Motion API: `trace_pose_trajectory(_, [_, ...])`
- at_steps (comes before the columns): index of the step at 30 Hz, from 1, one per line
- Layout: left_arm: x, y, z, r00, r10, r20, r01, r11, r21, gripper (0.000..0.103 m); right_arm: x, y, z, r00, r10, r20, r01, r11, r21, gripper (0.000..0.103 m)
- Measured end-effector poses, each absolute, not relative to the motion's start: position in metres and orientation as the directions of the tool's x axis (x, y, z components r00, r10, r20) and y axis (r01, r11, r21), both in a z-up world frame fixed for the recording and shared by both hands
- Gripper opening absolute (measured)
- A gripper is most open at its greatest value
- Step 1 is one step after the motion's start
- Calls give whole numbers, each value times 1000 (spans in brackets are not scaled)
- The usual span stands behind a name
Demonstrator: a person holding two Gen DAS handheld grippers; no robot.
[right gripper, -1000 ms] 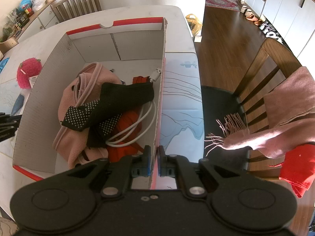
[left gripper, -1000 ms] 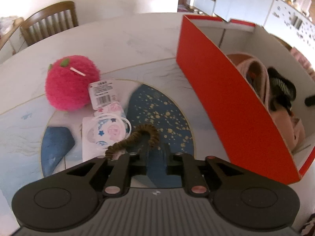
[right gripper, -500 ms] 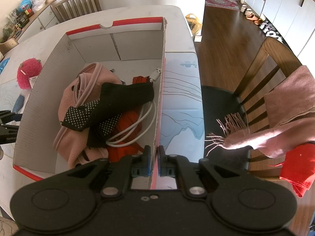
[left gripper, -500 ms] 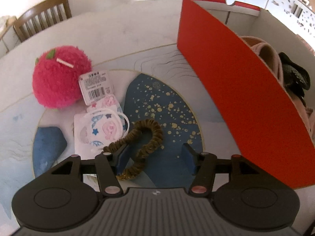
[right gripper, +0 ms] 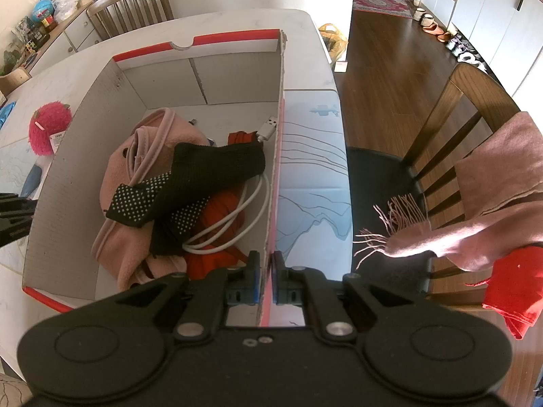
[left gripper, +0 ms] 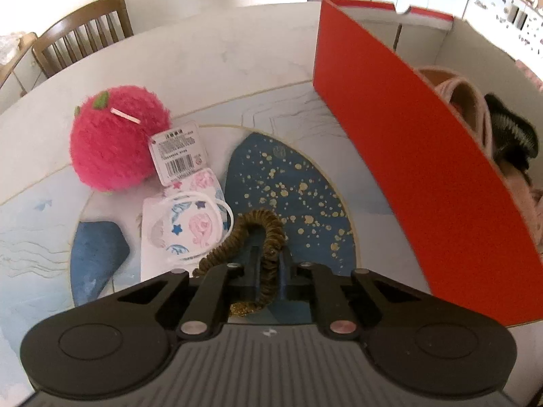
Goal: Organize objects
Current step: 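Grasp the brown bead bracelet with the left gripper and lift, then carry the brown bead bracelet into the white box with the left gripper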
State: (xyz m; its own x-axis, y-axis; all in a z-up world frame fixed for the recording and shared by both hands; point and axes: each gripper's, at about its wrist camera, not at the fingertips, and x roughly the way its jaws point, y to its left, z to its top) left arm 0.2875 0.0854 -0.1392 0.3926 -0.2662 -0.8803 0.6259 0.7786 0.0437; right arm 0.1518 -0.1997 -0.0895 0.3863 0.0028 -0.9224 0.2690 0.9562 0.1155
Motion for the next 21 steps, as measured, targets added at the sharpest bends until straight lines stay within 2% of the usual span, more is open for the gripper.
trace_pose_trajectory(4, [288,97,-121,384,-314,-868,606,795,-19,8,152,-200,-90,390,4,-921,272,955,119,6])
trace_pose_trajectory(14, [291,125,-52,363,-496,-789,516,812,-272,8,152,-200,-90,390,1,-921,268,957,115,6])
trace_pose_trajectory(21, [276,98,-16,326,-591,-738,596,734,-324,8,151,-200,-89,391,1,-920,265,957,114,6])
